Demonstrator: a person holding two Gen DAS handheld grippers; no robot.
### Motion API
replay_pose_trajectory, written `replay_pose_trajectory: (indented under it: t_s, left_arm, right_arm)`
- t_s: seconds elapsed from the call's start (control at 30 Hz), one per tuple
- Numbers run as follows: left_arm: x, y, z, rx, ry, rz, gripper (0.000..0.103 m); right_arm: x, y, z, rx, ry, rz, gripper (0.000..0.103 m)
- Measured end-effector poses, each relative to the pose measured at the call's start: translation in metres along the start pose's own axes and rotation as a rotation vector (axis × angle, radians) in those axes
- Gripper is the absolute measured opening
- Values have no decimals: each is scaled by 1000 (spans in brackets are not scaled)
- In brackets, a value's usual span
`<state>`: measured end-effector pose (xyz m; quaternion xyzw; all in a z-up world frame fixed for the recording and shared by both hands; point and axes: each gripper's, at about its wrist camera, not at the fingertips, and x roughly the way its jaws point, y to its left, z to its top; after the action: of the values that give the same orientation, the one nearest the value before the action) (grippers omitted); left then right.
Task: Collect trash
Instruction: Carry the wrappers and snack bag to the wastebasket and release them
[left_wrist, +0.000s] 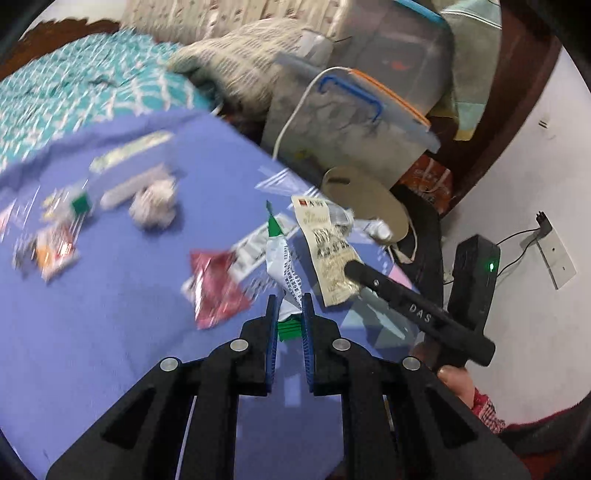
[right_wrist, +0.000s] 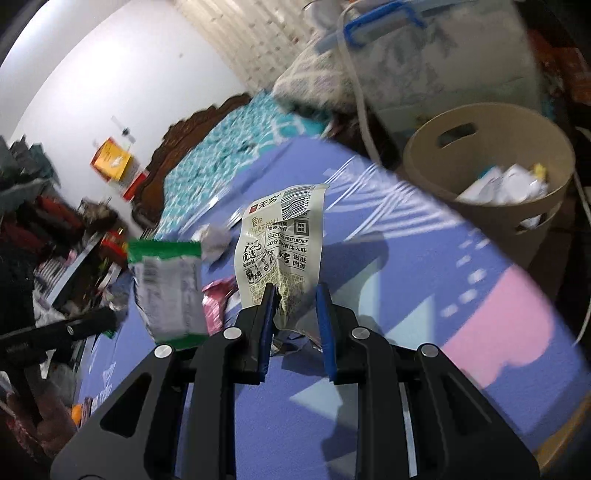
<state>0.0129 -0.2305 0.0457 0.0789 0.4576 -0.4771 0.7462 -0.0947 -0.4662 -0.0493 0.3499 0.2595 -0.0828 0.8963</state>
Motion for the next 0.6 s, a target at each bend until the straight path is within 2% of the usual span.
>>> replay_pose_trajectory:
  t_s: [0.1, 0.23, 0.43, 0.47, 0.5, 0.53, 0.57, 0.6]
  left_arm:
    - [21, -23, 30, 76, -11, -22, 11]
    - [71, -59, 79, 169, 5, -76, 11]
    - [158, -112, 130, 259, 52, -99, 12]
    - [173, -120, 134, 275, 60, -90, 18]
    - [188, -127, 137, 289, 73, -72, 43]
    - [198, -133, 139, 298, 80, -39, 61]
    - [207, -136, 139, 301, 62, 19, 75]
    - [208, -136, 137, 304, 50, 39, 71]
  right_arm:
    - [-14, -25, 18, 29, -59, -63, 25]
    - [-32, -70, 47, 86, -136, -170, 25]
    - [-37, -131, 84, 197, -181, -268, 30]
    - [-36, -139, 87, 221, -179, -270, 38]
    - [-34, -148, 91, 250, -176, -270, 63]
    - [-34, -155, 93, 280, -178, -271, 84]
    - [-36, -158, 92, 300, -197, -264, 84]
    - [-42, -161, 91, 308, -226, -274, 84]
